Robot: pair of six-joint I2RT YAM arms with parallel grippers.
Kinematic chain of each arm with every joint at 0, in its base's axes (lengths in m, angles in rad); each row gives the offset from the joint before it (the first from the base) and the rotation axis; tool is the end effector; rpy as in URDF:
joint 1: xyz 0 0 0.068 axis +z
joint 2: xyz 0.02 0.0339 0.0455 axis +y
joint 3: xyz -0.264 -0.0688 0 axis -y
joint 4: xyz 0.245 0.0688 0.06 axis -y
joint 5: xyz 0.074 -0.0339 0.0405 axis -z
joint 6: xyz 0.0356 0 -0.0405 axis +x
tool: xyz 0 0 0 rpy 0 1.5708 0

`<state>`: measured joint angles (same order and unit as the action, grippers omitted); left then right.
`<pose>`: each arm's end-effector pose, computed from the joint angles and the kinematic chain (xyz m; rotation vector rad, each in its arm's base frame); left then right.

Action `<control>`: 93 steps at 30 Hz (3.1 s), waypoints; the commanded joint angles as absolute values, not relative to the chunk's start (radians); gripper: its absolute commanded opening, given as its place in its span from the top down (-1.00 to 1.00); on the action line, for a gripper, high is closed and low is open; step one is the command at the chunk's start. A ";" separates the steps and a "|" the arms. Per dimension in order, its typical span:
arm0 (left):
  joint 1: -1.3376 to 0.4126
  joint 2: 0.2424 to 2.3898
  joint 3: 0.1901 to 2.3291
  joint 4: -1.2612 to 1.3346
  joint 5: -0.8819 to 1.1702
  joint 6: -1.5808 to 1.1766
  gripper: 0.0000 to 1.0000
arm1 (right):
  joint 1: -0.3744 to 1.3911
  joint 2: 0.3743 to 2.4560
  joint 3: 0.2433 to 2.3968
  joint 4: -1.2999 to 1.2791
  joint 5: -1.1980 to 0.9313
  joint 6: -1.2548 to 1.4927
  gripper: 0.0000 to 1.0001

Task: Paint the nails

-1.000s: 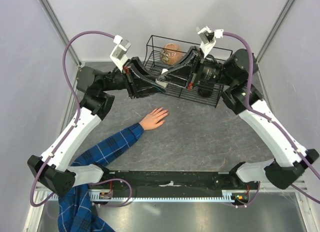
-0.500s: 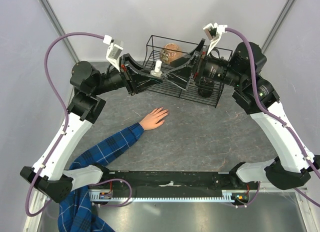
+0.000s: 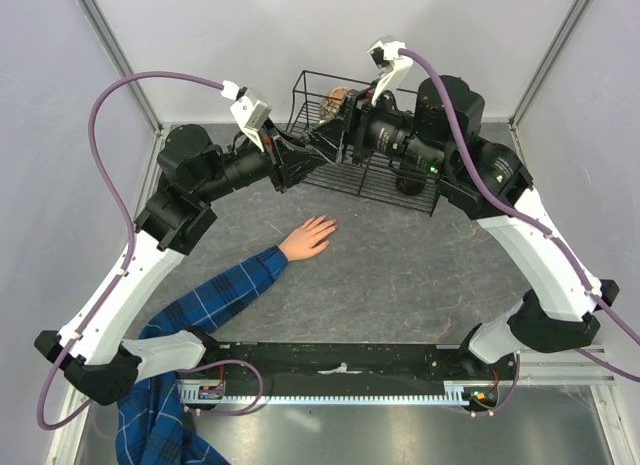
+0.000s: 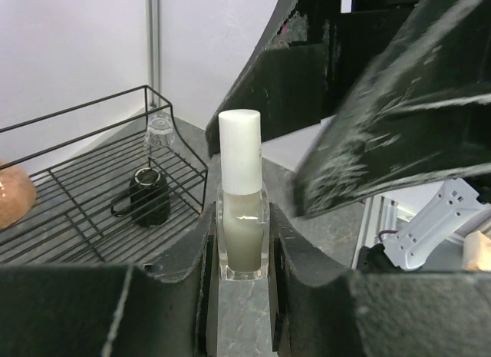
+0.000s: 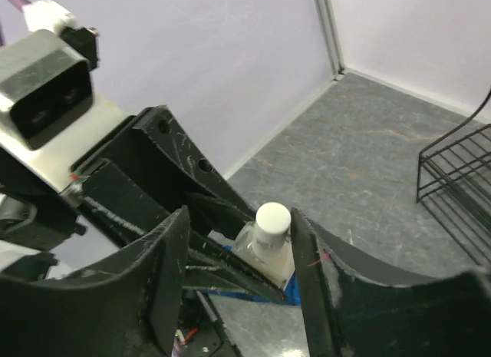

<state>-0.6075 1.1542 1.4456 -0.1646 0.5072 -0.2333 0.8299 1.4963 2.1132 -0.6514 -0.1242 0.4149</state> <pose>0.1830 -0.1483 0.4961 0.7060 1.3785 -1.0402 0.1822 0.2057 0.5637 -0.4523 1.6504 1.0484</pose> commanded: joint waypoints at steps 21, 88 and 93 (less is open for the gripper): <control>-0.537 1.321 1.379 0.953 1.238 -1.192 0.96 | 0.690 1.335 1.707 0.178 -1.089 0.810 1.00; -0.515 1.187 1.500 -0.064 0.726 -0.243 0.97 | 0.617 1.416 1.991 -0.569 -0.485 0.353 -0.95; -0.564 1.196 1.531 -0.167 0.615 -0.134 0.96 | 0.641 1.446 2.075 -0.638 -0.338 0.347 -0.89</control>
<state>-0.5320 1.2015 1.4757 -0.0490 0.7544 -0.3065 0.6209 1.4200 1.9900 -0.5343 -0.5156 0.3832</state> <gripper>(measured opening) 0.300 0.966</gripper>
